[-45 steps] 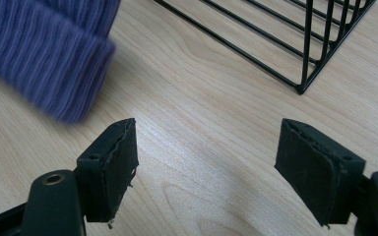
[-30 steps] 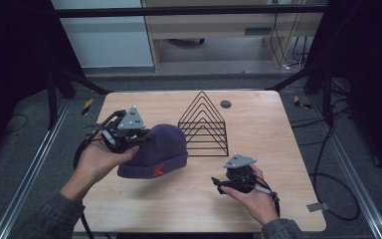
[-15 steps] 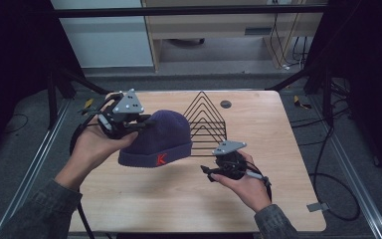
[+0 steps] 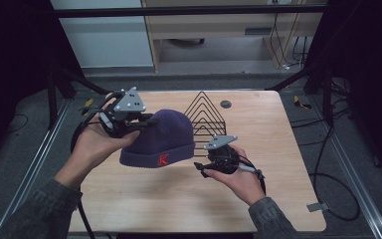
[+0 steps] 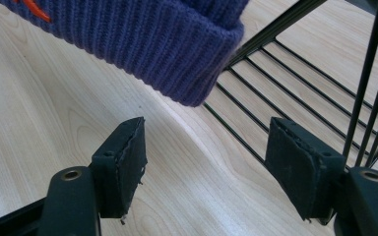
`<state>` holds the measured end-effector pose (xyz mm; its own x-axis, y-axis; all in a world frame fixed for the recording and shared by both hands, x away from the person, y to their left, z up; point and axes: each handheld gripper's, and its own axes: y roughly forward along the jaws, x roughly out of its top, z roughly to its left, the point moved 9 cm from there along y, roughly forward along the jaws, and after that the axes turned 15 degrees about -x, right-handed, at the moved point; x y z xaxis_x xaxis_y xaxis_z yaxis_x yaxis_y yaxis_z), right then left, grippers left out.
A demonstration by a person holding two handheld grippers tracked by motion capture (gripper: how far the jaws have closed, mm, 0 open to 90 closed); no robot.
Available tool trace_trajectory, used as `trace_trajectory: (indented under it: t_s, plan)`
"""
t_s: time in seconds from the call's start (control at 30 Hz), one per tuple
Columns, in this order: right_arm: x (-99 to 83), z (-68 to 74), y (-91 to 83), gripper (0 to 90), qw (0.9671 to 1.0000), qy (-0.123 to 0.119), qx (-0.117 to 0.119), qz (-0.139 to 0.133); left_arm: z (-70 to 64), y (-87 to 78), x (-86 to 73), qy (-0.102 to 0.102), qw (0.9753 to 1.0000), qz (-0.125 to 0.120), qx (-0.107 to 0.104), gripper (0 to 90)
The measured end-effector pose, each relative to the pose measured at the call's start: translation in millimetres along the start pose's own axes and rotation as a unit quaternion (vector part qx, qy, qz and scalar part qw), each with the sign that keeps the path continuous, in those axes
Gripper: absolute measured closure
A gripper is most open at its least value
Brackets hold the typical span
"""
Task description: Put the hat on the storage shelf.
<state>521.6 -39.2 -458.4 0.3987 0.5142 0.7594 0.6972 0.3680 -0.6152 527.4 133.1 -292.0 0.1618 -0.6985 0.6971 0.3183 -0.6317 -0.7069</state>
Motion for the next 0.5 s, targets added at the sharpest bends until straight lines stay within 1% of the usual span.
trace_trajectory:
  t_s: [0.1, 0.5]
  plan:
    - [3.2, -0.6, -1.3, 31.5, 1.0, -0.005, -0.001, -0.002, -0.4, -1.8, 2.3, 0.001, 1.0, -0.002, 0.0, 80.5]
    - [9.3, -4.8, -5.7, 29.6, 1.0, -0.007, 0.002, -0.002, -2.3, -2.4, 12.3, 0.006, 0.9999, -0.01, -0.003, 80.5]
